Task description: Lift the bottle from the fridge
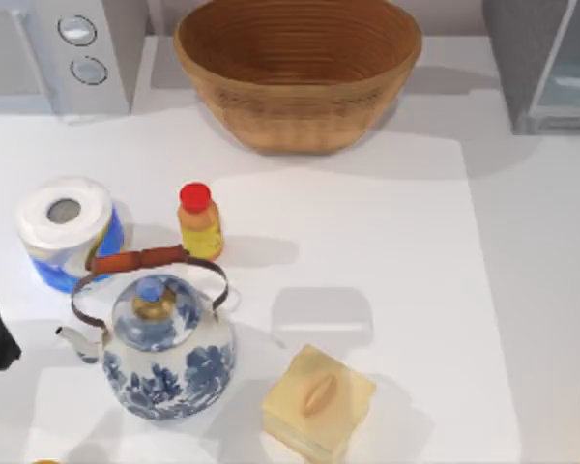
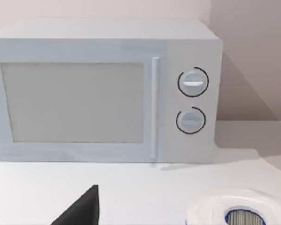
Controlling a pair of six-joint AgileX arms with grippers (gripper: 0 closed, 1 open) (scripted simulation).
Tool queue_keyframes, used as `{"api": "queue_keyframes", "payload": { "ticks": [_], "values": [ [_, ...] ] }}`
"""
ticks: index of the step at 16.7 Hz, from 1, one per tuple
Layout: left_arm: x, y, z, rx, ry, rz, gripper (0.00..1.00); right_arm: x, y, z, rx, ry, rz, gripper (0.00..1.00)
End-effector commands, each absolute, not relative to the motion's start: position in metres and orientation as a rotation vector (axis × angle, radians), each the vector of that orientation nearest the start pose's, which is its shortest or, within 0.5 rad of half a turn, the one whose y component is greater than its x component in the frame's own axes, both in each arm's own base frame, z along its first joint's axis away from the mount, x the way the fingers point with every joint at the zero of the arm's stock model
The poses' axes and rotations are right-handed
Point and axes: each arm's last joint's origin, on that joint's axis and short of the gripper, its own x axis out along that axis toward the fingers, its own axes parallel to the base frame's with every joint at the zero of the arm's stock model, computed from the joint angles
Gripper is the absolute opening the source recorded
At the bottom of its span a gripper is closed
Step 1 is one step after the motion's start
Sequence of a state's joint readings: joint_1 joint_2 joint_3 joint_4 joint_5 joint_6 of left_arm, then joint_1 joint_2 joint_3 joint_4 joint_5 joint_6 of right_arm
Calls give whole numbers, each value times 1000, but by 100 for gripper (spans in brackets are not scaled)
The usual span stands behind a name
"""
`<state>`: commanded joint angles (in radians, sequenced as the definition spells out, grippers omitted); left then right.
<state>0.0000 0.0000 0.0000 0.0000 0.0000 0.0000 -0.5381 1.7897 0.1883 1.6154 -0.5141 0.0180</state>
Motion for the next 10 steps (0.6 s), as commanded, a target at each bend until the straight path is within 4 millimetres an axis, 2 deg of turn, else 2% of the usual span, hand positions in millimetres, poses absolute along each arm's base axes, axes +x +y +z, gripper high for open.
{"api": "queue_keyframes", "payload": {
  "ticks": [2, 5, 8, 10],
  "values": [
    [106, -1, 160, 0, 0, 0, 100, 210, -111, 119, -29, -40, -17, 100],
    [106, -1, 160, 0, 0, 0, 100, 230, -131, 141, -97, -126, -35, 100],
    [106, -1, 160, 0, 0, 0, 100, 262, -146, 152, -117, -148, -33, 100],
    [106, -1, 160, 0, 0, 0, 100, 291, -148, 145, -86, -109, -20, 100]
  ]
}}
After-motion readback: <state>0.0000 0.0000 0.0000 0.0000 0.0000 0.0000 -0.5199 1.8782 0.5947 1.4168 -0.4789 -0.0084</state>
